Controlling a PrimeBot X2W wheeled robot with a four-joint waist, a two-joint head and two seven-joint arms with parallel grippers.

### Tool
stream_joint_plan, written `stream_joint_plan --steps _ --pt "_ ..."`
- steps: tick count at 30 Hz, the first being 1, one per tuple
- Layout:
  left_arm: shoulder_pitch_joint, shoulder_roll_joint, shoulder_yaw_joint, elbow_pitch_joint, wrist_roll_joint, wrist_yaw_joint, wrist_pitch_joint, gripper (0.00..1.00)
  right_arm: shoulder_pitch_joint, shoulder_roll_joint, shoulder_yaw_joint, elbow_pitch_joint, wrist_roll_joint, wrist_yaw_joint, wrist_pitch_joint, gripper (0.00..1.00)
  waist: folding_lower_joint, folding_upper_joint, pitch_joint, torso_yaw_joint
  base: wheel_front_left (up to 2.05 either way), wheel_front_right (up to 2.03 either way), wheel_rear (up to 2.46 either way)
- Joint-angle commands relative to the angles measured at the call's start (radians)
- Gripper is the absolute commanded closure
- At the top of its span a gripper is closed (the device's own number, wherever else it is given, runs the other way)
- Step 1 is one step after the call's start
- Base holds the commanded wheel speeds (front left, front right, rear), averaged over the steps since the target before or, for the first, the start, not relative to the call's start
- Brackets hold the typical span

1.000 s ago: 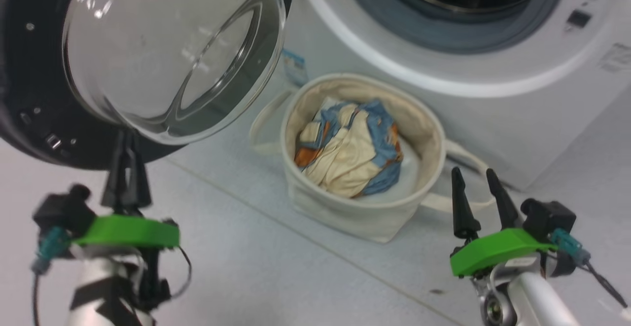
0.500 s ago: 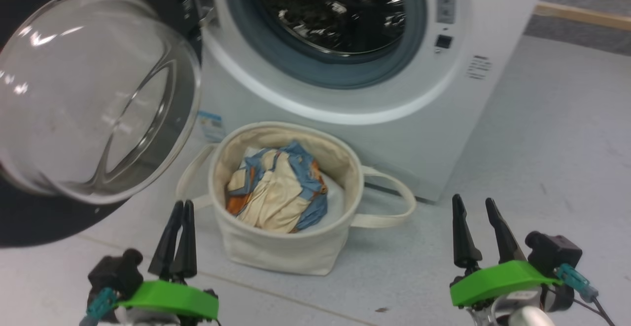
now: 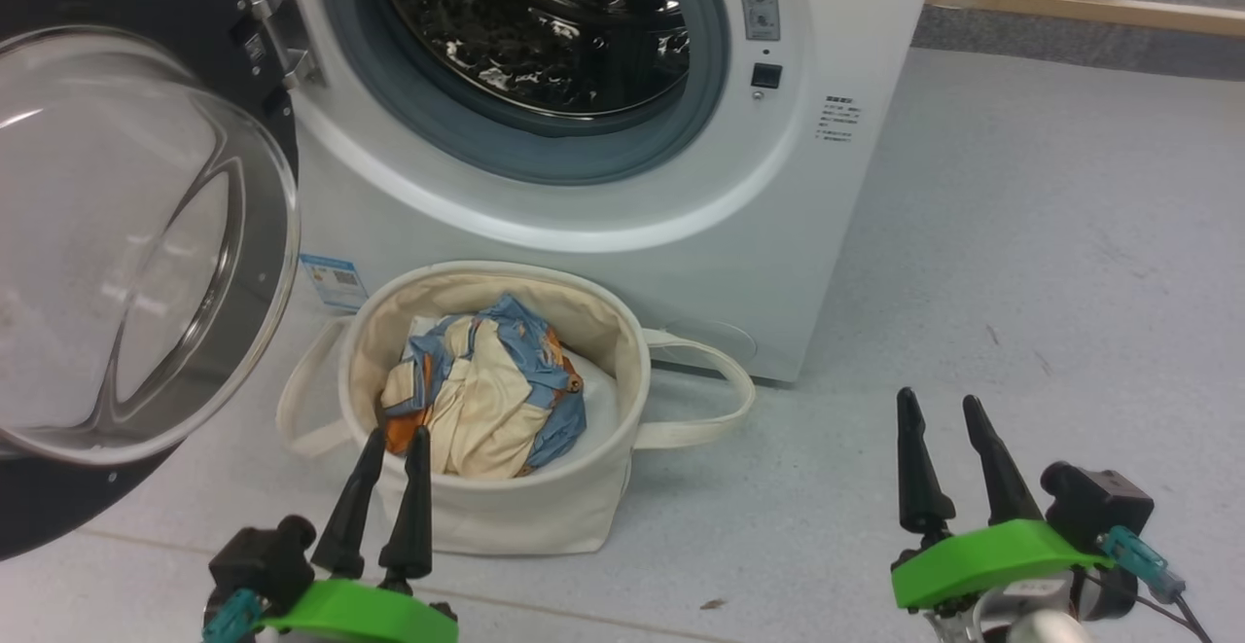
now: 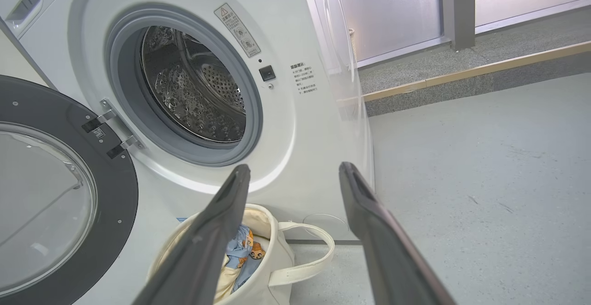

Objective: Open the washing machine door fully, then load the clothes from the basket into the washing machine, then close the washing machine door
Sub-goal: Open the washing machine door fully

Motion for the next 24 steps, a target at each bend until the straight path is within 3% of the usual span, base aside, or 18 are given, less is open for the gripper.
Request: stream_joint_plan --steps 1,2,4,6,7,24 --pt "-0.033 0.014 0.028 -0.029 -0.005 0.006 -0.005 0.37 -0.029 0.005 0.018 -0.027 -0.005 0.0 -0.012 0.0 -0.0001 0.0 -0.003 -0.009 0.0 0.0 0.0" --pt "-0.03 0.014 0.027 -0.027 -0.005 0.007 -0.005 0.34 -0.029 0.005 0.017 -0.026 -0.006 0.0 -0.012 0.0 -0.0001 0.0 -0.005 -0.016 0.0 0.0 0.0" --pt "-0.028 0.014 0.03 -0.024 -0.005 0.009 -0.005 0.68 -0.029 0.005 0.016 -0.023 -0.007 0.0 -0.012 0.0 -0.0001 0.0 -0.005 -0.03 0.0 0.0 0.0" --pt "-0.027 0.014 0.034 -0.02 -0.002 0.014 -0.005 0.12 -0.032 0.005 0.012 -0.02 -0.01 0.0 -0.012 0.0 -0.0001 0.0 -0.003 -0.046 0.0 0.0 0.0" --pt "-0.028 0.014 0.036 -0.019 0.005 0.017 -0.005 0.0 -0.033 0.005 0.009 -0.018 -0.011 0.0 -0.012 0.0 -0.0001 0.0 -0.001 -0.054 0.0 0.0 0.0" --pt "-0.052 0.014 0.025 0.013 0.035 0.035 -0.005 0.0 -0.058 0.005 -0.016 -0.004 -0.019 0.0 -0.012 0.0 -0.0001 0.0 0.033 -0.125 0.0 0.0 0.0"
